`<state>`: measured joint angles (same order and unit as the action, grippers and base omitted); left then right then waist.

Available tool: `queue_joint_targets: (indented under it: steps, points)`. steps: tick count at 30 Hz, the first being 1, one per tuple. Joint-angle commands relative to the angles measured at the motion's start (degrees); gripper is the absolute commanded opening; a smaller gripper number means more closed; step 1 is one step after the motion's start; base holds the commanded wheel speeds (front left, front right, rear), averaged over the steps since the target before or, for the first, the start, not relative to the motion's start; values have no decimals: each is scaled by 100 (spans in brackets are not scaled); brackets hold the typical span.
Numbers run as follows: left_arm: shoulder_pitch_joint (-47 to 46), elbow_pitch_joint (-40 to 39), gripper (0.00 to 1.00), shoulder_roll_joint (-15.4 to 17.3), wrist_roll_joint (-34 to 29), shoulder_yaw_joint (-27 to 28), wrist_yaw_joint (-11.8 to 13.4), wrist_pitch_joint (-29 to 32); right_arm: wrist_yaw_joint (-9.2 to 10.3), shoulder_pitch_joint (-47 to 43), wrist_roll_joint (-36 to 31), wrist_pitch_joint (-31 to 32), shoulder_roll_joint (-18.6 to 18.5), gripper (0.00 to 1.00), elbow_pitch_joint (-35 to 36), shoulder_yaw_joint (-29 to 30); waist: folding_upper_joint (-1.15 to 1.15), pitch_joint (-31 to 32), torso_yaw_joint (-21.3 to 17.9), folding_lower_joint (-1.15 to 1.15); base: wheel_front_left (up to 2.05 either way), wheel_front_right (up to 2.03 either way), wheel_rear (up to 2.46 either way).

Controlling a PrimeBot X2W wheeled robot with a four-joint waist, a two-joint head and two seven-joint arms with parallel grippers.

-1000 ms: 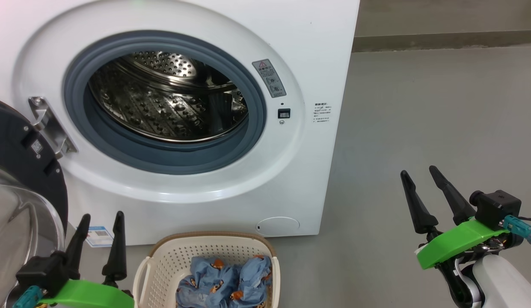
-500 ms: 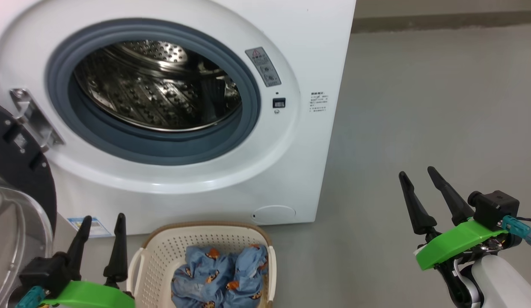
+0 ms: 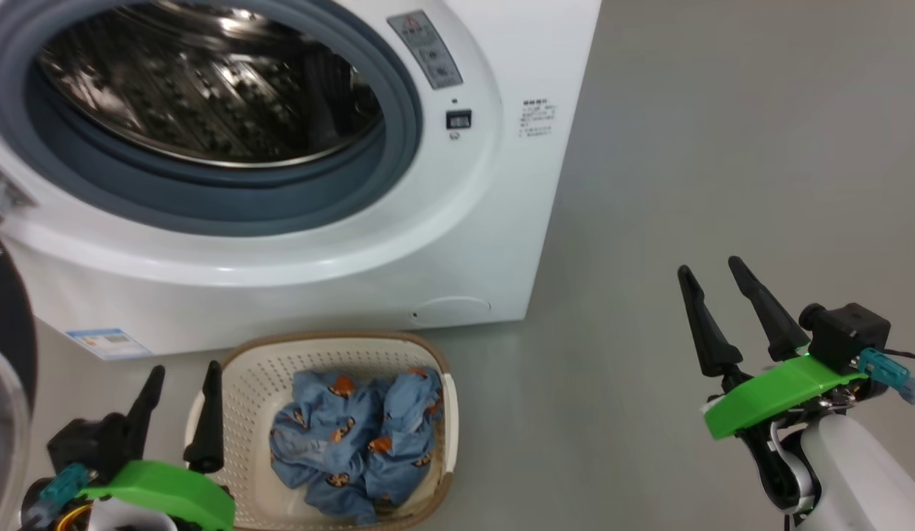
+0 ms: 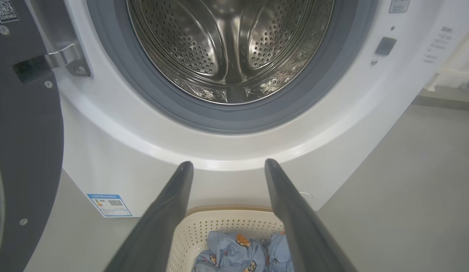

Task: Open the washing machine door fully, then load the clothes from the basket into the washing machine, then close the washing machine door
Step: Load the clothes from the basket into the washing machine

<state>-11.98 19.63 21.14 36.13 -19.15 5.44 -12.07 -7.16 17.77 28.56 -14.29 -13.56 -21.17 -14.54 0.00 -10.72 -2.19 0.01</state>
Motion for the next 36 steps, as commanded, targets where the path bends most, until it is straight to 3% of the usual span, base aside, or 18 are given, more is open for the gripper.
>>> queue_joint_targets:
  steps: [1, 19, 27, 36]
  points:
    - [-251, -34, 100, 147, 16, 163, -31, 9, -33, 146, -55, -71, -12, 100, 149, -65, 0, -282, -152, -1, 0, 0, 0]
    - [-1377, 1903, 100, -162, -50, -507, -920, 307, -33, 574, -234, -71, 274, 100, 284, -49, 0, -1389, -476, -1, 0, 0, 0]
    - [-2020, 3155, 100, -449, -105, -812, -1165, 290, -33, 839, -335, -71, 354, 100, 400, -105, 0, -1968, -636, -1, 0, 0, 0]
    - [-2859, 4276, 100, -461, 31, -1006, -1283, 390, -33, 1058, -467, -71, 466, 100, 549, -98, 0, -2757, -889, -1, 0, 0, 0]
